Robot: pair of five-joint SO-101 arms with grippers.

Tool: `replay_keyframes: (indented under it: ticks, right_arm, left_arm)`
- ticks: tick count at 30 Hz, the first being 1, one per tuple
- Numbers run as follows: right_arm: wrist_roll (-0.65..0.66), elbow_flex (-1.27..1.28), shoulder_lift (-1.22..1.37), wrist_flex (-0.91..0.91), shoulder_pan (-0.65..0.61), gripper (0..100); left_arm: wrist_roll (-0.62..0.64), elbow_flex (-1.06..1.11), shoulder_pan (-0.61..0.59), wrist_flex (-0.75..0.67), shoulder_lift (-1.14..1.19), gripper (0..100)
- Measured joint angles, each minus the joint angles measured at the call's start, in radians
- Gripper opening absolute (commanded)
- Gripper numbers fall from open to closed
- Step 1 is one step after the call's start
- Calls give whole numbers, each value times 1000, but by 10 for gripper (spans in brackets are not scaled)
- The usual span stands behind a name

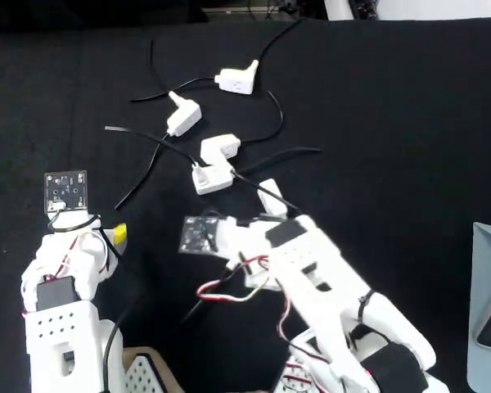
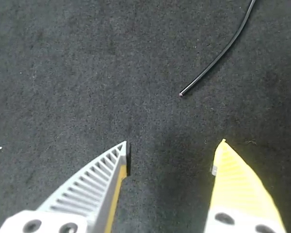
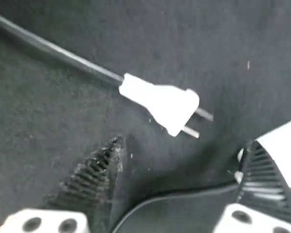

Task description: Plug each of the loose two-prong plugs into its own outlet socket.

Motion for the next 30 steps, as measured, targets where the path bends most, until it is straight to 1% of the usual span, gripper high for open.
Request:
replay_keyframes:
  ticks: [6,9,15,17,22,23,27,30]
  right_arm:
    - [-2,3,0,-51,-77,360]
    - [-28,3,15,-83,-106,318]
    - [-43,2,170,-221,-126,234]
    - [-46,-6,213,-232,-129,201]
    - [-44,-77,293,-216,-100,28]
    - [-52,-92,298,-204,-91,8]
    - [-152,-152,305,-149,-37,11]
    - [-221,-169,275,-71,6,11]
  left_arm:
    - [0,0,0,0,0,281]
    - [0,0,0,0,0,281]
    - [0,11,3,0,0,281]
    - [0,11,3,0,0,281]
    - [0,11,8,0,0,281]
    - [0,11,8,0,0,281]
    - [0,11,8,0,0,281]
    - [0,11,9,0,0,281]
